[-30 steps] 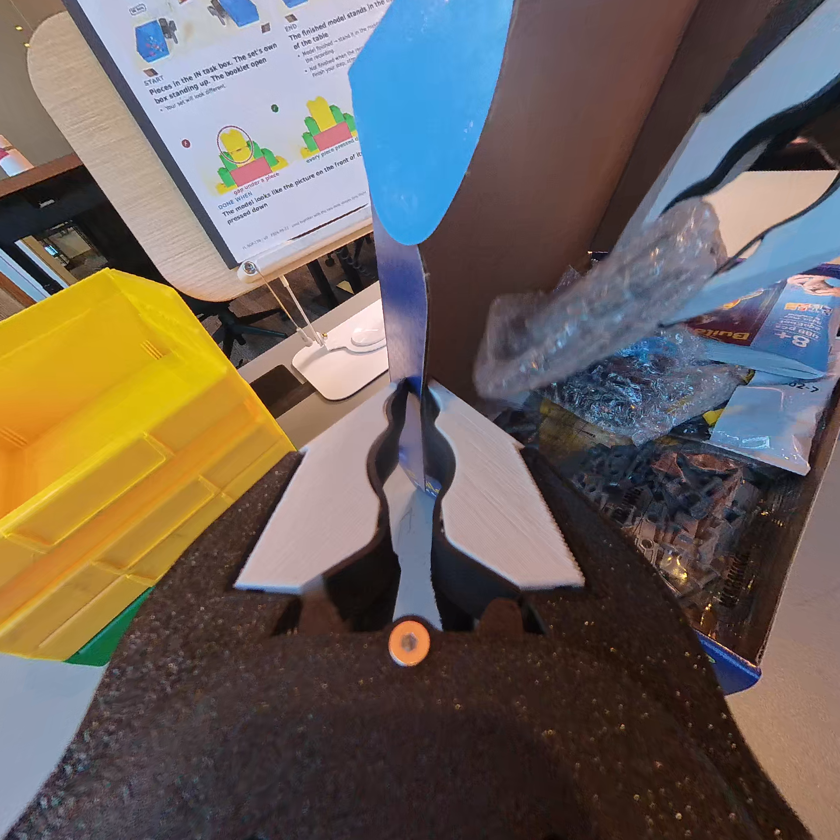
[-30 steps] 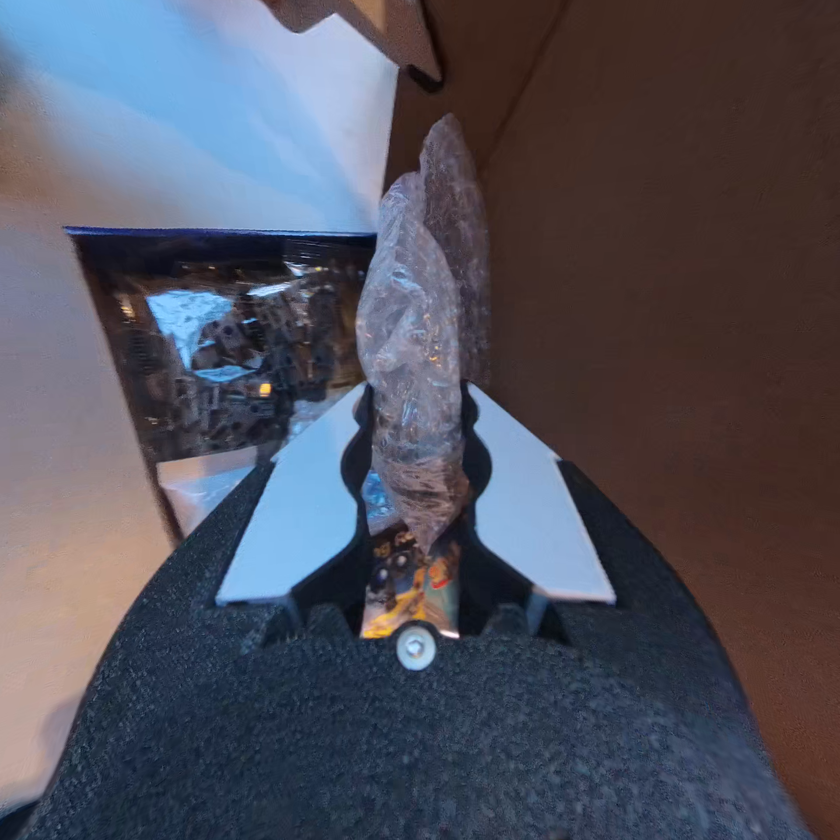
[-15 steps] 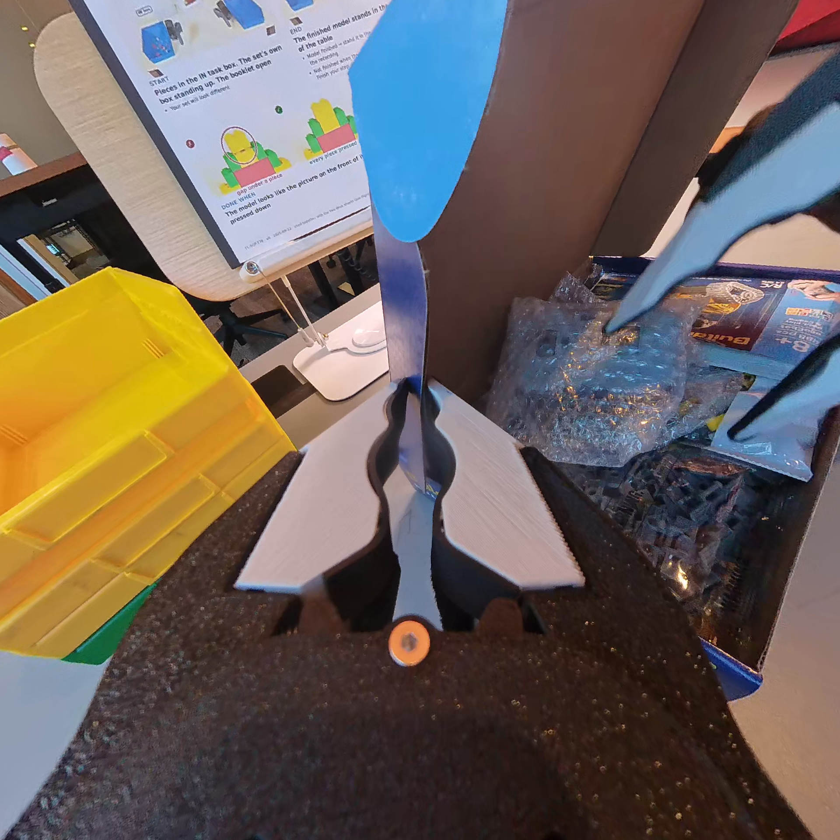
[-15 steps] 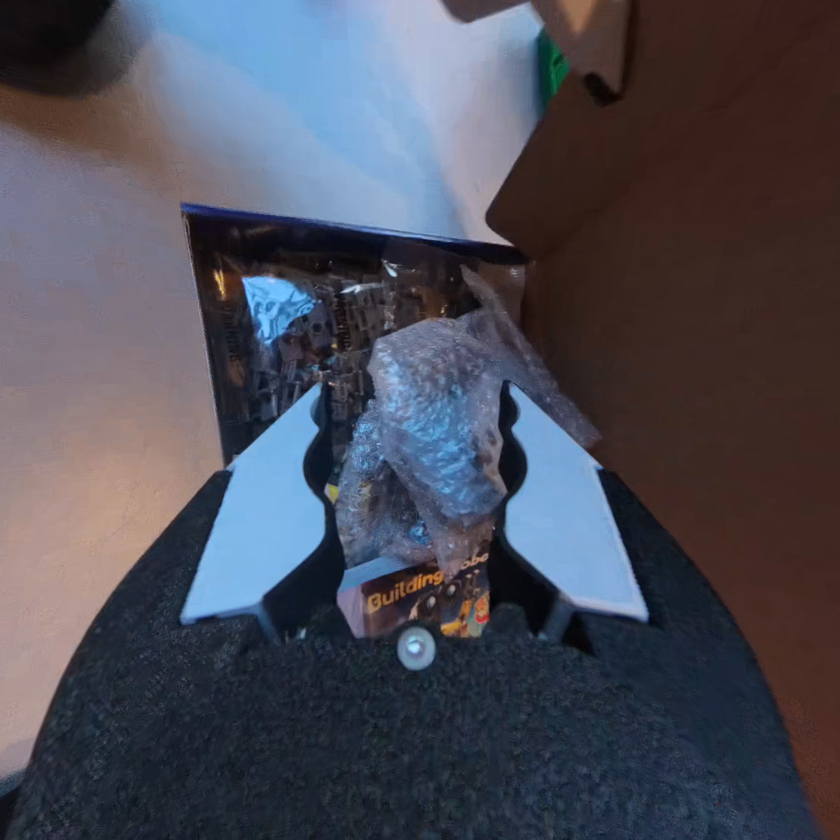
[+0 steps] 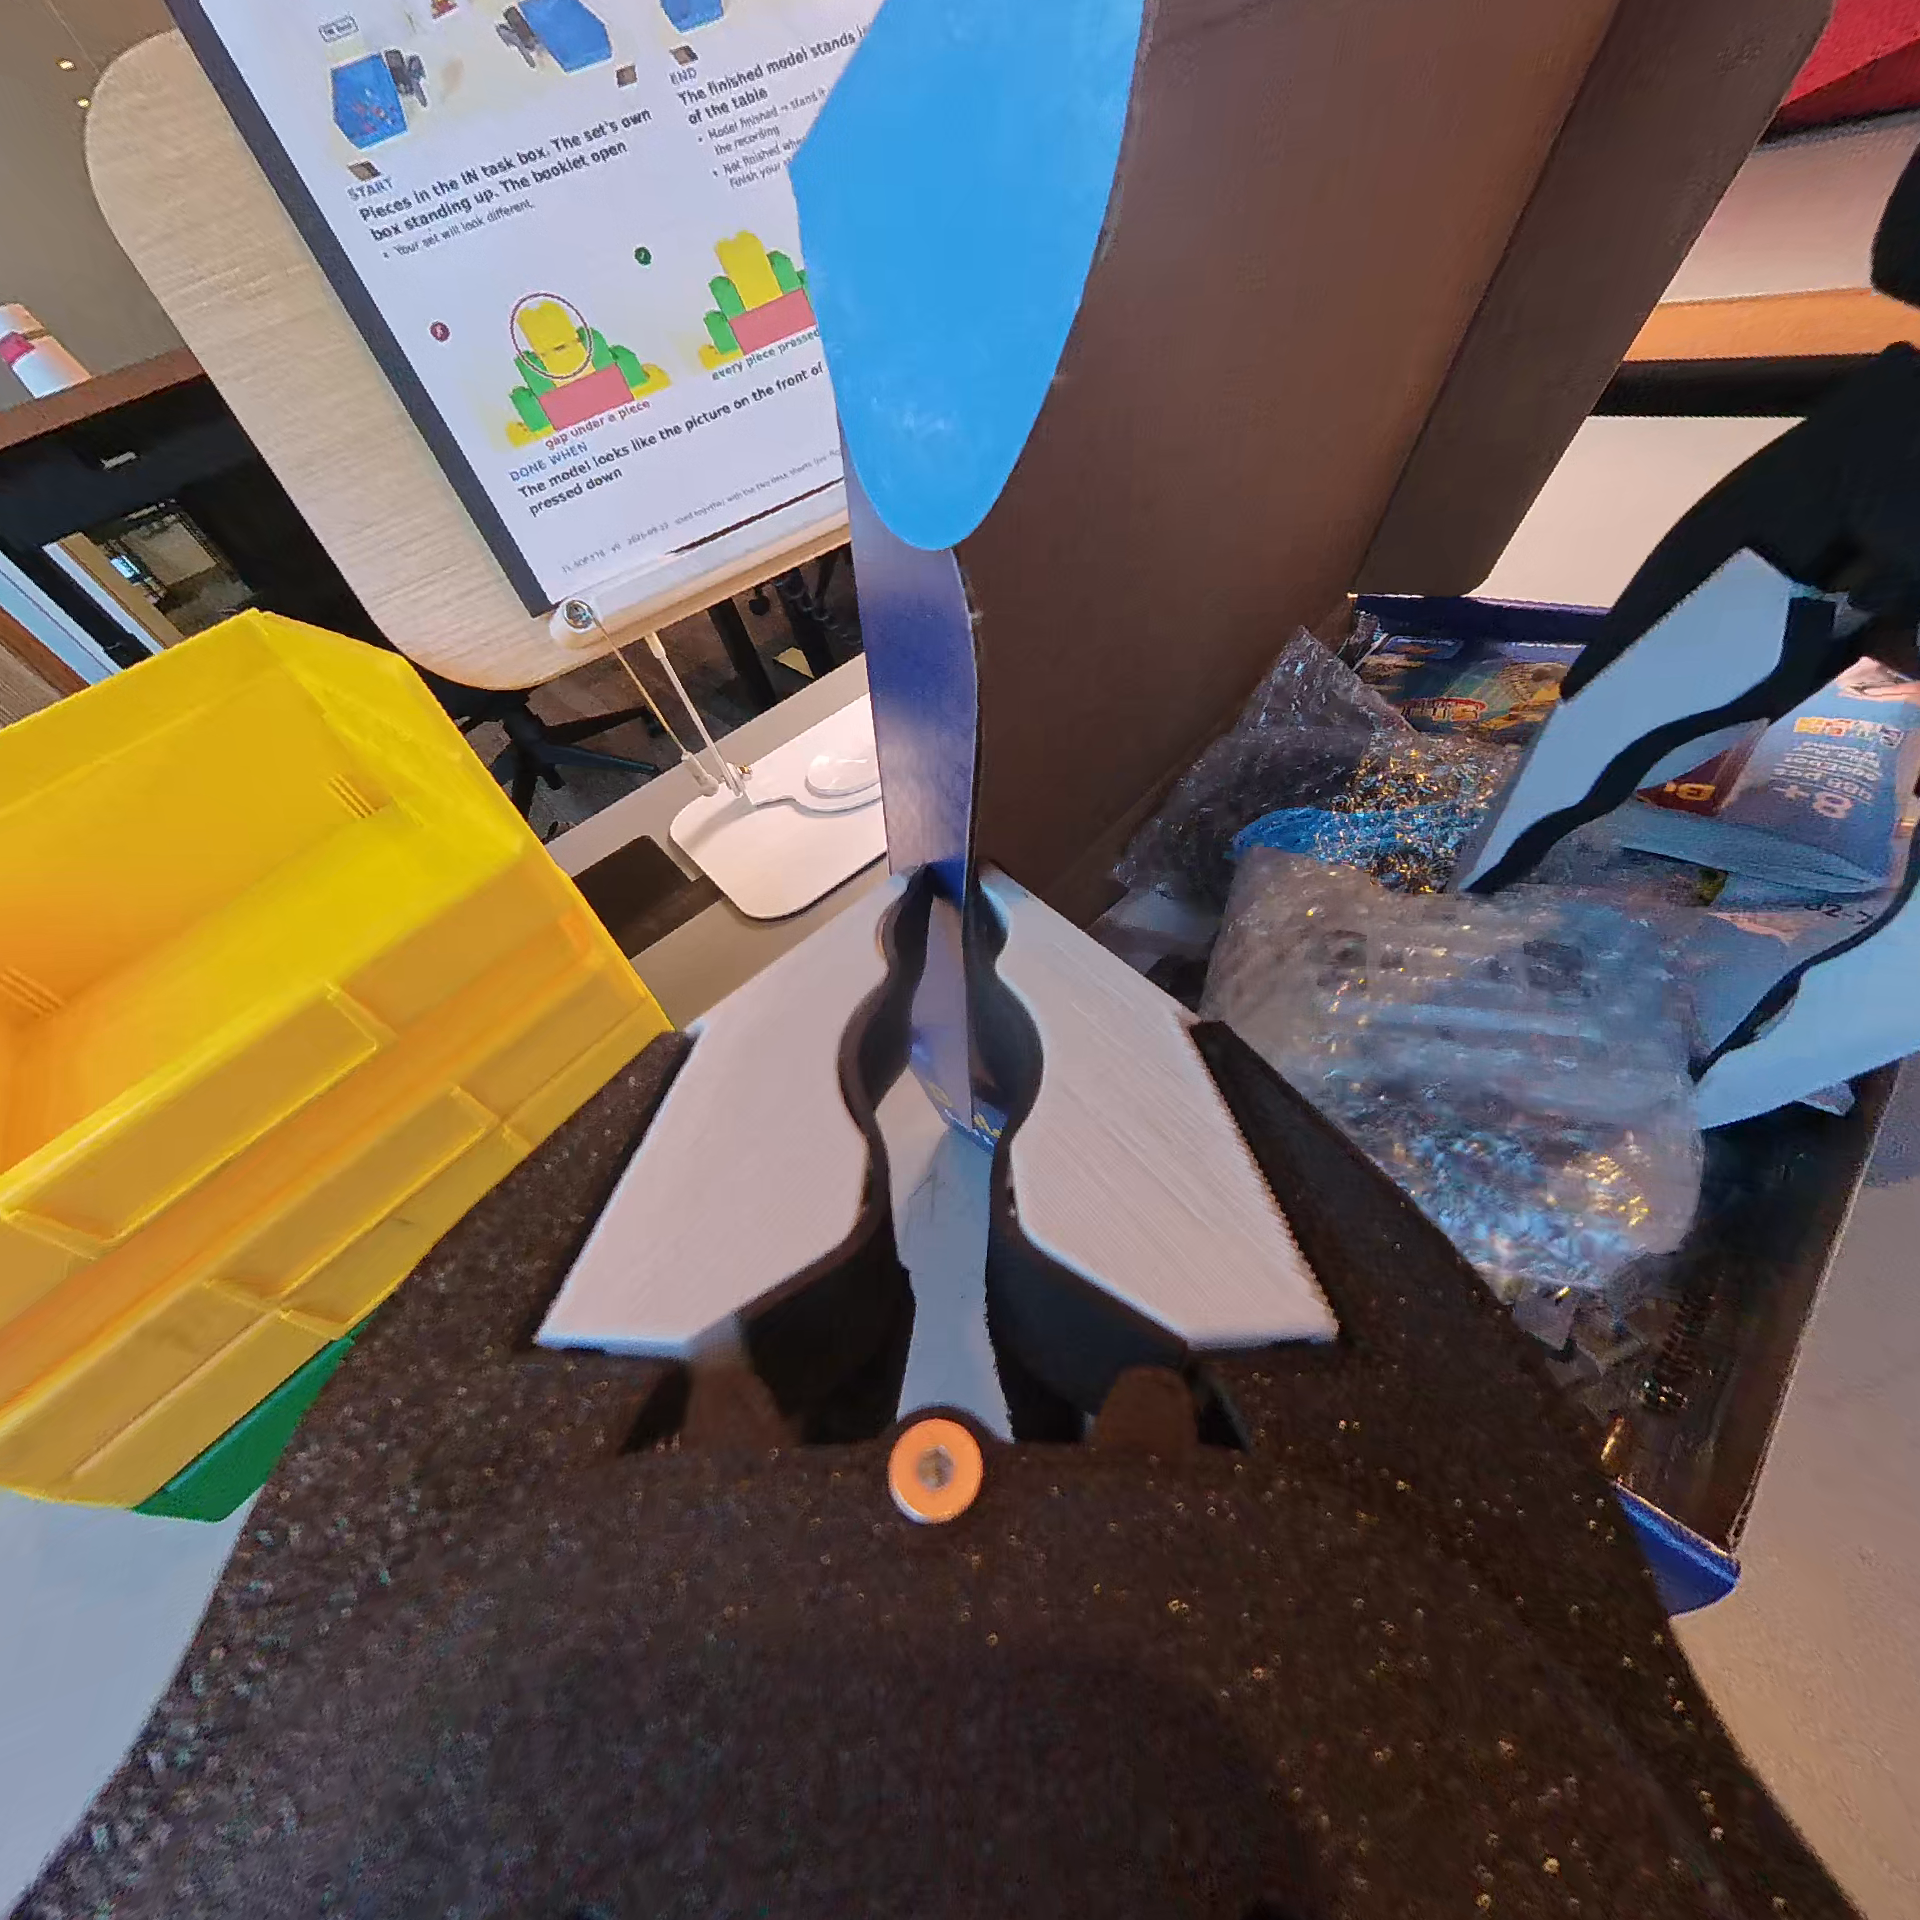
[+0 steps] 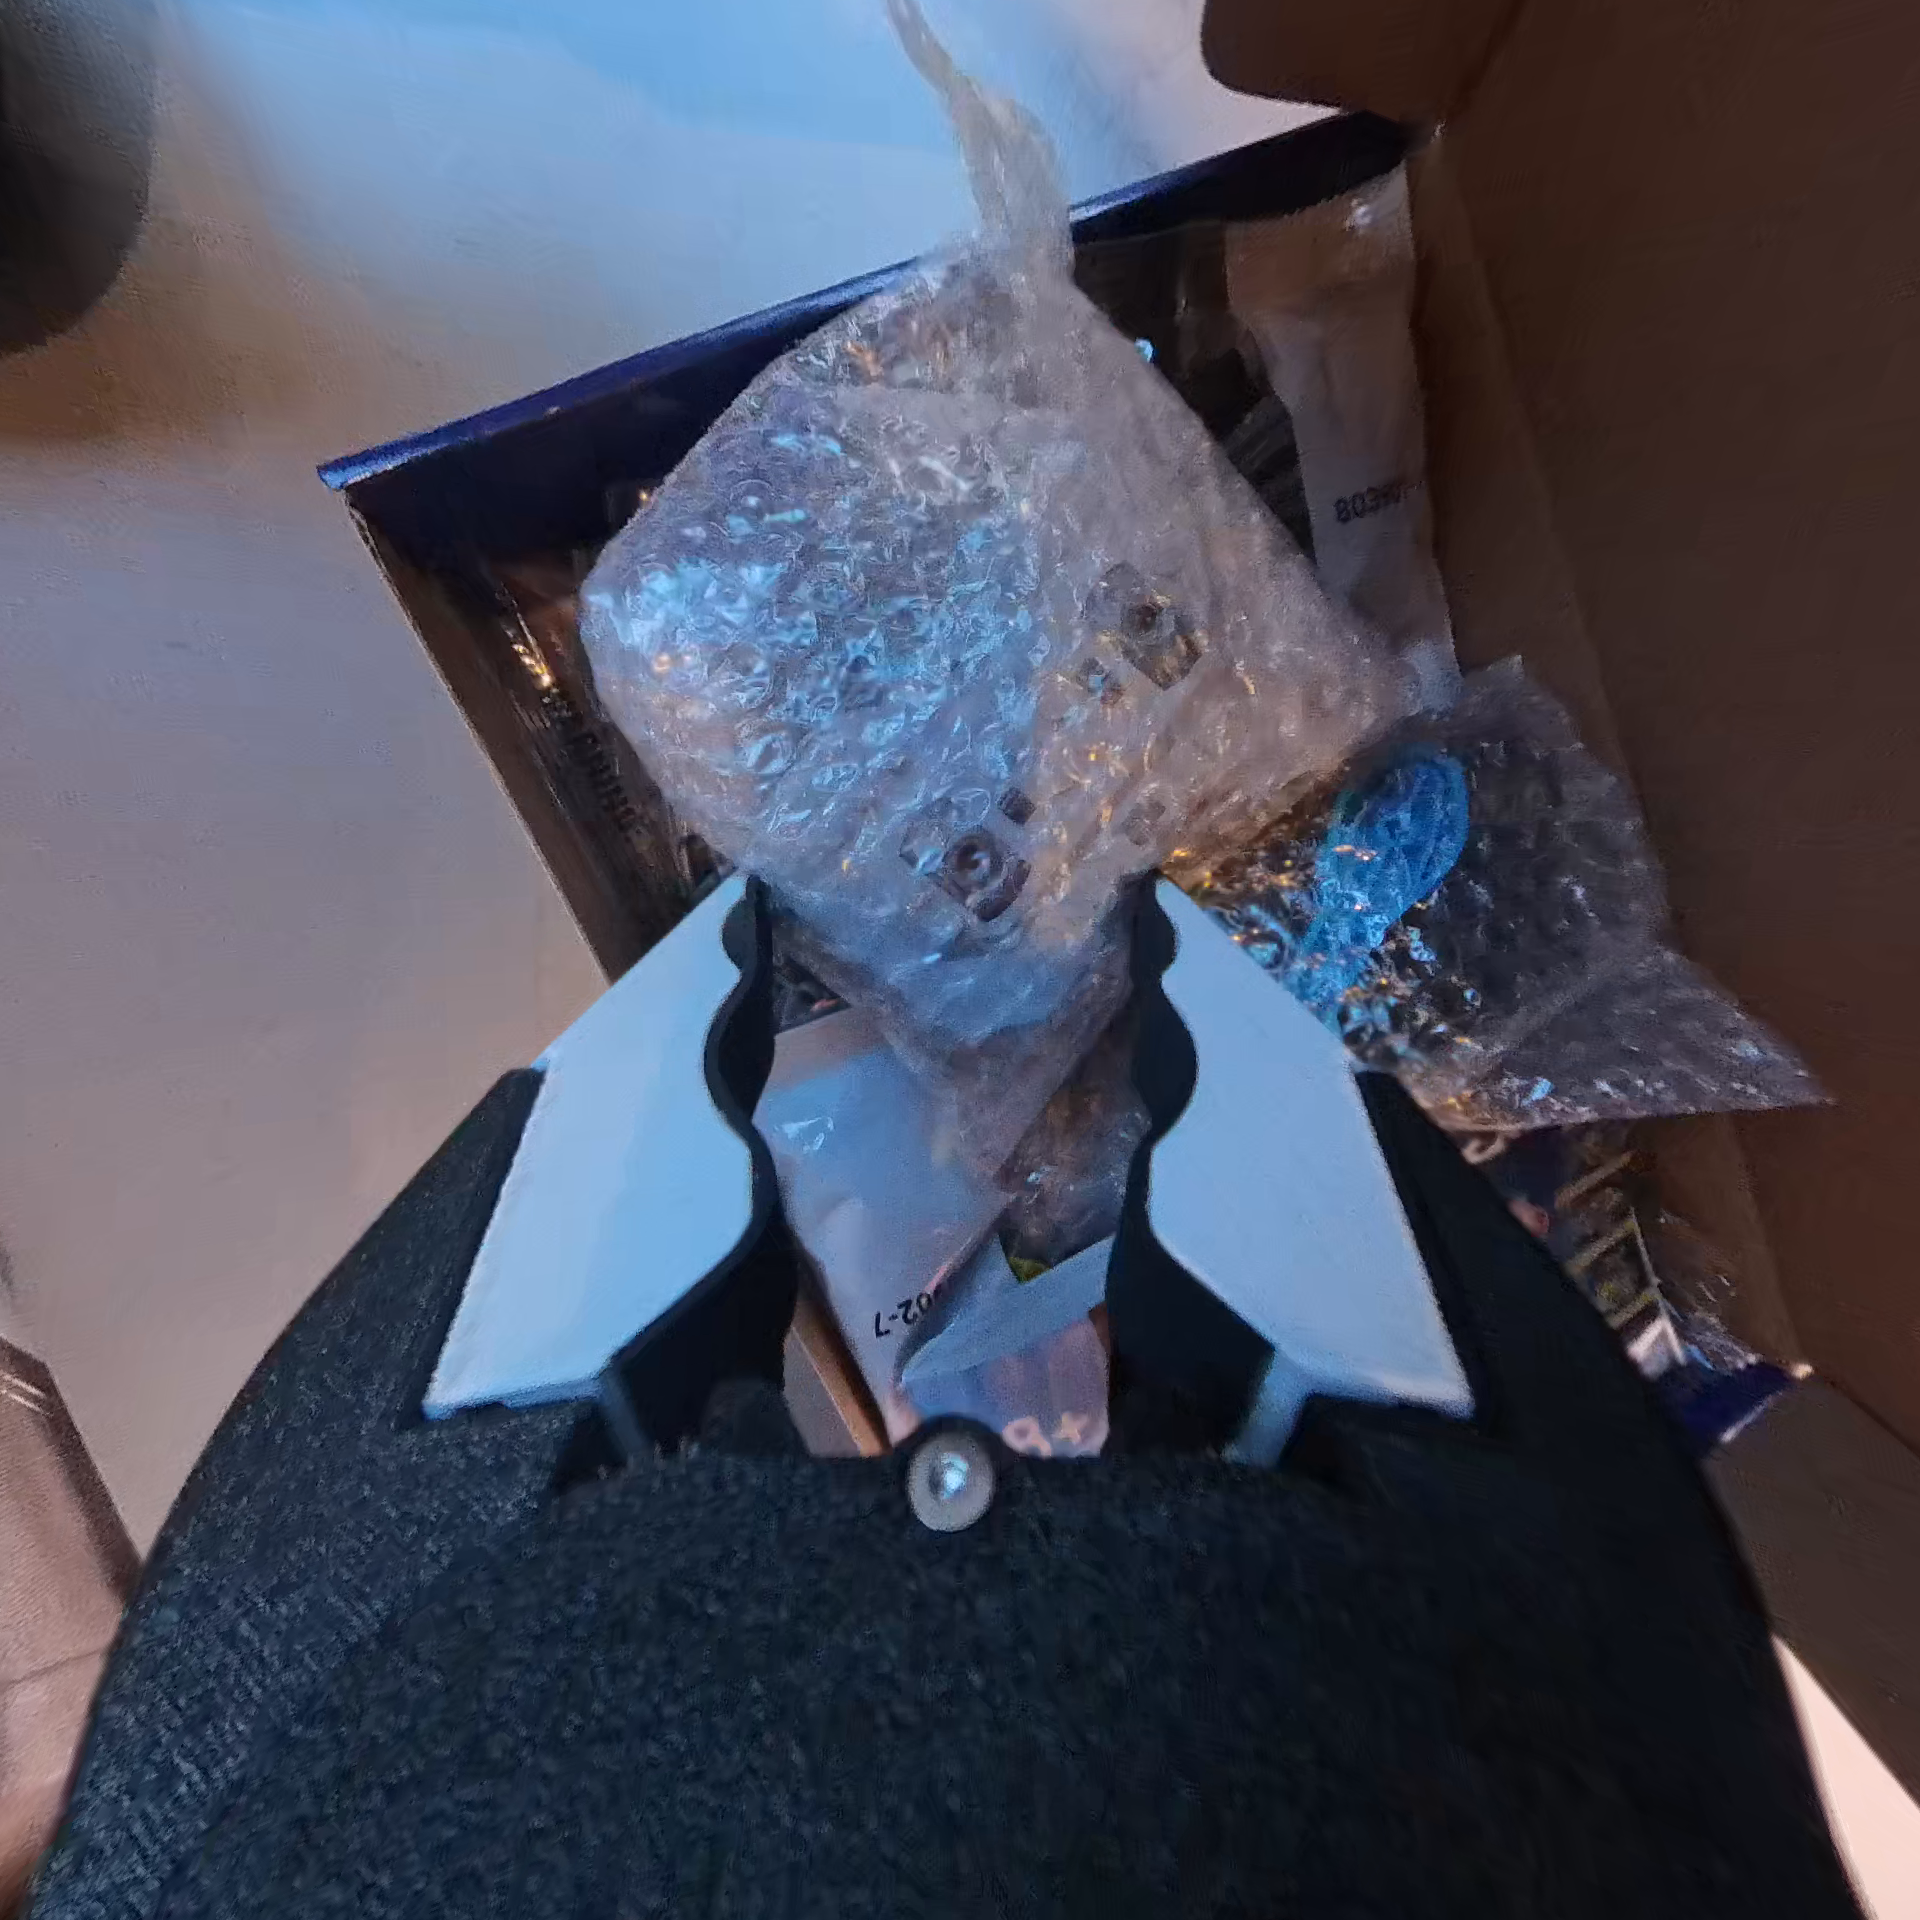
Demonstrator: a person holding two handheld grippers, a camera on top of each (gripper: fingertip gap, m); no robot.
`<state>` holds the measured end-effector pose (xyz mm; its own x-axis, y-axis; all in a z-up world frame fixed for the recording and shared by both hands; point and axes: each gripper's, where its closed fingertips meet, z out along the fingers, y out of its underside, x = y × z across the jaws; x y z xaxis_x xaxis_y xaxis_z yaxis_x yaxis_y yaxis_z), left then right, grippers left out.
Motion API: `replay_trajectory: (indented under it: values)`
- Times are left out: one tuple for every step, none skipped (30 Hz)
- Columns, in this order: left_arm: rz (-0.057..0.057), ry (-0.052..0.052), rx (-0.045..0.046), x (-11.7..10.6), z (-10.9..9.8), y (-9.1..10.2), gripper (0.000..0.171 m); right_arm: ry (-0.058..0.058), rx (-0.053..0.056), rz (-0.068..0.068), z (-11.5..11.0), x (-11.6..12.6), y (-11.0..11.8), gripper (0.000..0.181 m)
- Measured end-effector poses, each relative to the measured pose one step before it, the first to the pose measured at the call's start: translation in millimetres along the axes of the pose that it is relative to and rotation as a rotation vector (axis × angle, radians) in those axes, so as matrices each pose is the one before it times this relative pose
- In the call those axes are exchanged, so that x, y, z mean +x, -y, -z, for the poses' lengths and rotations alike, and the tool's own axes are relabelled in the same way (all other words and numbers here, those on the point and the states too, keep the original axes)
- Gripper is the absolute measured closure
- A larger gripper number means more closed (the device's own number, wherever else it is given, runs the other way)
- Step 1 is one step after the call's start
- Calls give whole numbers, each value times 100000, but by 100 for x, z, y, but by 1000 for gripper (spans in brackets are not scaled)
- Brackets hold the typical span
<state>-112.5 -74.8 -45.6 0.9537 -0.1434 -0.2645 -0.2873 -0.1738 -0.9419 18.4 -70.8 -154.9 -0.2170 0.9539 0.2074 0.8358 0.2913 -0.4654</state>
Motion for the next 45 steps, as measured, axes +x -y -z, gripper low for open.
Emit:
replay_trajectory:
  values:
    - [164,-91,88,-16,25,-17,167,143,-1774,99,108,-106,-342,113]
    - [137,-51,115,-23,33,-15,167,975,-1560,795,114,-229,-331,114]
    - [131,-240,222,19,16,17,167,1294,-1466,681,124,-200,-258,113]
    - [184,-406,208,63,6,23,167,1682,-1665,1563,242,-145,-196,113]
    - [-100,-100,-6,27,-13,-3,167,2102,-1173,1760,385,-107,-65,112]
    - [-301,101,3,29,0,-3,167,821,770,1027,571,133,299,107]
    - [-15,-9,90,28,7,-4,167,-311,3209,622,729,312,825,96]
    - [226,-100,227,31,-2,-3,167,985,5133,970,750,47,1313,90]
    - [351,-52,208,-2,-3,7,167,1904,6791,1616,578,-216,1806,91]
    - [139,45,141,-17,-18,16,167,2250,7015,3241,153,-445,1964,98]
    - [-65,125,10,-17,-9,15,167,1660,5270,4550,-452,-419,1672,109]
    - [-106,150,-46,-13,-7,10,167,-757,2049,3613,-1082,27,1082,118]
    - [-73,164,-35,-10,-9,2,167,-350,-1604,1788,-1605,78,378,121]
    - [-126,205,-19,-22,18,-13,167,956,-3599,928,-1828,-76,-95,128]
    - [-52,177,-41,-17,38,-31,168,-2376,-6070,1187,-1705,534,-658,143]
    - [9,275,-14,-51,68,-41,168,-5405,-8924,3586,-1368,1099,-1309,161]
    - [-64,445,10,-59,68,-74,169,472,-4743,478,-671,277,-649,166]
    - [40,373,-9,-41,57,-85,169,797,-2021,-1659,194,244,-213,169]
    - [130,262,105,-34,54,-52,169,-4878,-5835,3562,295,763,-917,173]
    - [70,41,144,-8,37,-12,169,-3853,-3956,2870,187,537,-782,176]
    - [217,-267,195,42,-1,32,169,132,-234,-1111,-41,70,-342,177]
    - [163,-591,170,104,-39,53,170,2547,957,-2843,-157,-209,-96,178]
    - [-144,-118,-72,81,-48,42,169,-552,997,-2119,-124,241,3,178]
    - [-488,273,-67,38,-35,29,169,-2567,1761,-1042,-142,545,187,177]
    - [-119,-3,-94,45,-28,9,169,-3672,2551,-1308,-202,778,299,170]
    - [329,-304,-44,40,-22,2,169,-2921,2613,-1694,-29,803,270,159]
    - [396,-181,66,-20,-4,10,169,-1683,2772,-936,186,693,224,145]
    - [220,-75,160,-8,0,0,169,368,4960,-1415,447,305,386,139]
    - [235,-202,156,20,0,3,168,1204,4493,-3189,699,138,260,142]
    - [121,-182,167,31,-5,0,168,1083,3683,-2138,880,36,166,144]
    - [139,-147,144,33,-12,11,168,551,4270,-233,1093,-107,326,144]
    - [153,-158,100,20,-26,14,168,1679,4662,-12,1230,-469,488,143]
    - [-8,-121,-33,28,-16,23,168,4176,5024,-473,1154,-990,624,143]
    - [-107,31,-111,4,-29,27,167,5562,4971,-856,864,-1302,645,142]
    - [60,54,-92,31,-32,35,167,5487,3923,-247,347,-1386,515,141]
    - [95,134,-189,53,-18,28,167,3499,887,168,-250,-1112,55,139]
    - [-86,267,-371,59,-19,15,167,232,-1591,2278,-733,-566,-311,138]
    - [-94,415,-452,55,-3,17,167,-2152,-4376,3942,-1028,-115,-777,138]
    - [46,458,-420,56,2,-1,167,-1490,-8151,3871,-1183,-17,-1395,134]
    - [163,386,-381,45,29,-31,167,2378,-9654,1614,-1031,-389,-1725,137]
    - [443,253,-373,21,38,-27,167,4487,-4843,-3213,-620,-370,-927,137]
    - [774,198,-523,5,40,-69,167,2149,1263,-2685,87,193,18,137]
    - [789,-21,-328,54,41,-61,167,1127,-419,-3085,225,326,-220,138]
    - [797,-318,-293,151,15,-38,167,-367,-864,-2913,152,353,-245,140]
    - [923,-394,-244,225,-22,-11,168,-1462,-1073,-852,-2,273,-243,140]
